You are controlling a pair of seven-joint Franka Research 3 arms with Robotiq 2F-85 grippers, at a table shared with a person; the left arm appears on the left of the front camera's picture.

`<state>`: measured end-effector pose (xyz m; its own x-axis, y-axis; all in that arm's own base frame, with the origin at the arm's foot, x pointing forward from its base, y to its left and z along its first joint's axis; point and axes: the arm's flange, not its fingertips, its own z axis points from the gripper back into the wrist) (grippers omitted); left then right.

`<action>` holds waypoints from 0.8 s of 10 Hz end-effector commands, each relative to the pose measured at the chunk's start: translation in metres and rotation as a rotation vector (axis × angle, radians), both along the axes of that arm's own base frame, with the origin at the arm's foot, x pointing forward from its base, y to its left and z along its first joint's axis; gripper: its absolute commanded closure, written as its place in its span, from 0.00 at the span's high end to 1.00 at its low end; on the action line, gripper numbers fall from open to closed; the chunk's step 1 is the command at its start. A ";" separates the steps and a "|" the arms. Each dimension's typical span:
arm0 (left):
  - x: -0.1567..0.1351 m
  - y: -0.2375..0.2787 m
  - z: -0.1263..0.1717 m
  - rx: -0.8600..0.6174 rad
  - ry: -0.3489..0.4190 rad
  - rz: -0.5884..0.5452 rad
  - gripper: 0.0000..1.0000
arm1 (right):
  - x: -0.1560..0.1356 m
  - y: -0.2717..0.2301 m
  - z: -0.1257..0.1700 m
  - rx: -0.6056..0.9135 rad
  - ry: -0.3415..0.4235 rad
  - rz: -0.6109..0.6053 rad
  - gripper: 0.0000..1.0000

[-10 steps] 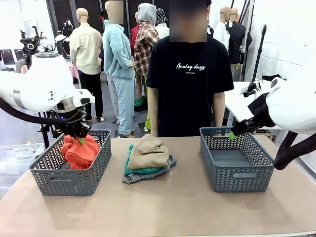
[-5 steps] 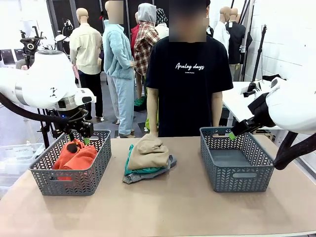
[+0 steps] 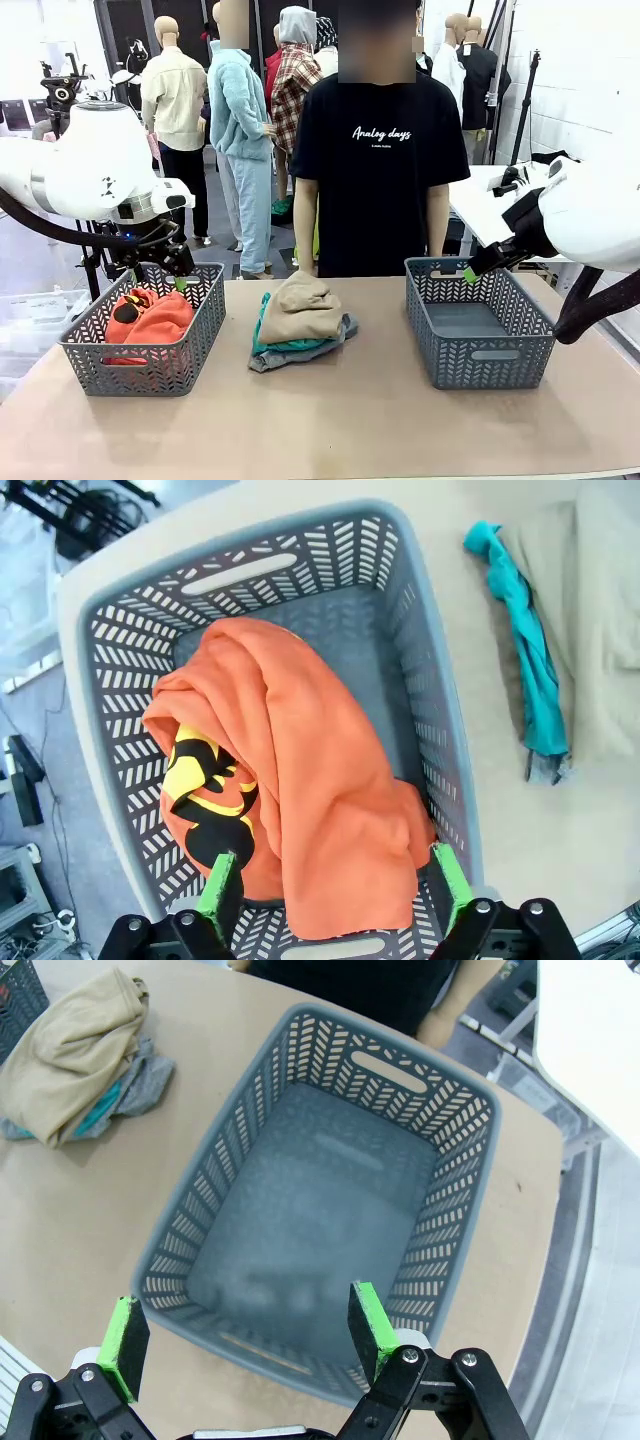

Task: Sort the tops and bottoms.
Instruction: Sort the clothes according to human instructions, then lift clothes from the center of the table with your right hand.

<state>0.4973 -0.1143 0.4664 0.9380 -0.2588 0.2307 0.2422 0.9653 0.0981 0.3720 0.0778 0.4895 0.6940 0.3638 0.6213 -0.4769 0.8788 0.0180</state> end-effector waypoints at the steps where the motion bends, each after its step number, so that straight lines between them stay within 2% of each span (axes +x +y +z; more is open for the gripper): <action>1: 0.000 0.000 -0.003 -0.005 -0.015 -0.002 0.96 | 0.001 0.000 -0.001 0.016 0.002 0.002 1.00; 8: 0.000 0.000 0.000 0.000 0.000 0.000 0.96 | 0.001 0.000 -0.001 0.016 0.002 0.002 1.00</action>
<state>0.4973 -0.1143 0.4663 0.9380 -0.2588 0.2304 0.2422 0.9653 0.0981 0.3720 0.0778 0.4895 0.6940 0.3638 0.6213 -0.4769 0.8788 0.0180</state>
